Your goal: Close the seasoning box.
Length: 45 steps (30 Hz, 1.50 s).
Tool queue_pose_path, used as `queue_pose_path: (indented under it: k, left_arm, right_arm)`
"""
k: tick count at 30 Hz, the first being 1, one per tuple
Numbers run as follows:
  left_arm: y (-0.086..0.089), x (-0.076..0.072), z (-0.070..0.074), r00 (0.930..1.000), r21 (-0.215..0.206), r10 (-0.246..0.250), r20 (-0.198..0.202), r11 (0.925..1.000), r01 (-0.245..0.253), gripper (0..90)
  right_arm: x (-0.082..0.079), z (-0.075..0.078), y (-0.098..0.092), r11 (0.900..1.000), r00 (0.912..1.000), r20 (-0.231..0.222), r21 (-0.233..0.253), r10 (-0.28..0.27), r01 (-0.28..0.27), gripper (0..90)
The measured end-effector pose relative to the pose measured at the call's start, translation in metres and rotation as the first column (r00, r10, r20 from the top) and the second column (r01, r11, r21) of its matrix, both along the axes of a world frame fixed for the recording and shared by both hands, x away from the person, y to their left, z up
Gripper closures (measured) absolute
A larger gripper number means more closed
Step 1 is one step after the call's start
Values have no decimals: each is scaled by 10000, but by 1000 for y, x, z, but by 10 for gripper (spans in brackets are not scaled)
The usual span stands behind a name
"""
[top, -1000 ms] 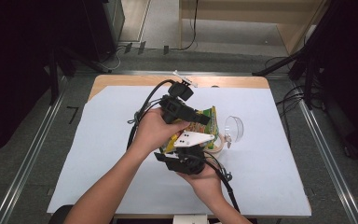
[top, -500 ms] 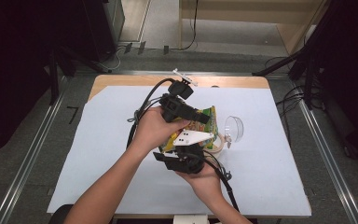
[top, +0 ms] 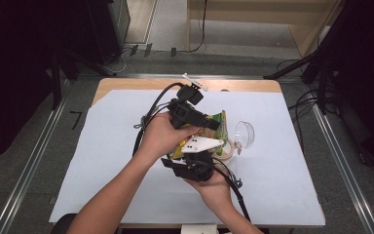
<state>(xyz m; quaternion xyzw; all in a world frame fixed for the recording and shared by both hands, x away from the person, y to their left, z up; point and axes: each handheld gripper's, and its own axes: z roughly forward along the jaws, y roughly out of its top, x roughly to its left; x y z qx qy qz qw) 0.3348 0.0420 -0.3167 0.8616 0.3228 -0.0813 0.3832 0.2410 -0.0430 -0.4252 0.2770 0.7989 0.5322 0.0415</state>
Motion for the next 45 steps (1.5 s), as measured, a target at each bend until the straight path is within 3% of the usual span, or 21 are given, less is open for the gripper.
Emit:
queue_pose_path:
  k: [45]
  left_arm:
    - [0, 0, 0, 10000, -64, -11, -63, 10000, 11, 719]
  right_arm:
    - [0, 0, 0, 10000, 10000, 13, -23, -17, 18, 709]
